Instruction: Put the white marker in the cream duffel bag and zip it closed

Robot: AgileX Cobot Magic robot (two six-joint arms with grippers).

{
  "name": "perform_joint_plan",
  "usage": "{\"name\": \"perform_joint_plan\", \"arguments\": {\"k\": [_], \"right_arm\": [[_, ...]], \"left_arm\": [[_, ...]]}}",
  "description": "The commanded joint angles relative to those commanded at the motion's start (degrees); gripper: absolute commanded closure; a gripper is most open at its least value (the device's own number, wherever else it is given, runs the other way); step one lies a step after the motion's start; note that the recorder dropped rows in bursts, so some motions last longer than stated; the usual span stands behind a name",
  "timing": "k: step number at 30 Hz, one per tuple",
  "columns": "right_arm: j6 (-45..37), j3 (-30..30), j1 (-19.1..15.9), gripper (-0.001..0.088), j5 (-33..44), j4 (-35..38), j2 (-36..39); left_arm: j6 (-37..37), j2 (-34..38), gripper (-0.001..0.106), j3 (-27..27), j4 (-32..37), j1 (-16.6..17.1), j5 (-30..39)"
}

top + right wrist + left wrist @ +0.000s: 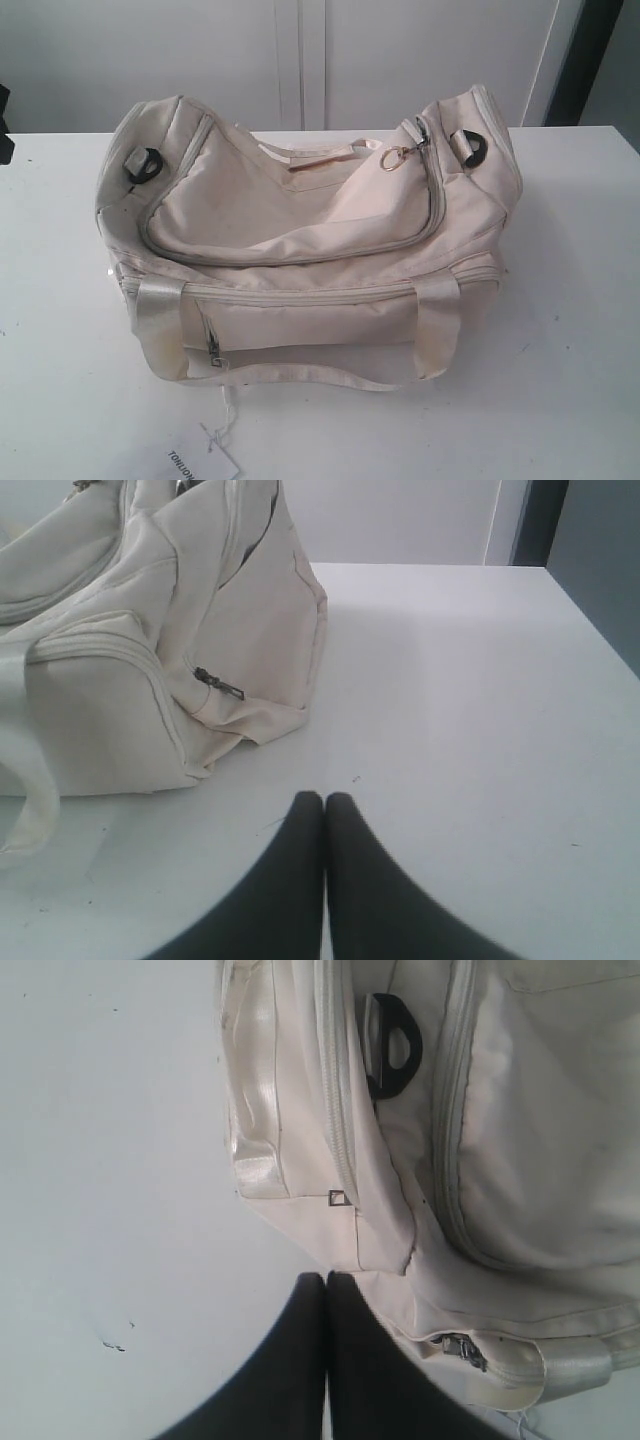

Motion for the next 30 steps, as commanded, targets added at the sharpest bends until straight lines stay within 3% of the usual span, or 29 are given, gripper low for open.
{"name": "perform_joint_plan", "arguments": {"k": [16, 18, 20, 23, 28, 30], "right_arm": [[0.0, 0.0, 0.0, 0.0868, 0.0, 0.0, 0.0], [0.0, 0.0, 0.0, 0.0868, 0.0, 0.0, 0.0], [0.0, 0.0, 0.0, 0.0868, 0.0, 0.0, 0.0], [0.0, 0.0, 0.0, 0.0868, 0.0, 0.0, 0.0], [0.0, 0.0, 0.0, 0.0868, 0.0, 0.0, 0.0], [0.0, 0.0, 0.0, 0.0868, 0.0, 0.0, 0.0]], "left_arm": [[0.9, -0.3, 0.105, 0.0, 0.8, 0.0, -0.3], [2.4, -2.4, 0.105, 0.0, 1.9, 0.0, -0.7], [-1.1, -6.6, 0.105, 1.1, 1.5, -0.6, -1.3], [-1.1, -18.3, 0.105, 10.2, 1.6, -3.3, -8.2], [-1.0, -39.6, 0.105, 27.9, 2.2, -4.0, -9.9], [-0.1, -44.2, 0.105, 32.8, 2.2, -4.0, -10.8]]}}
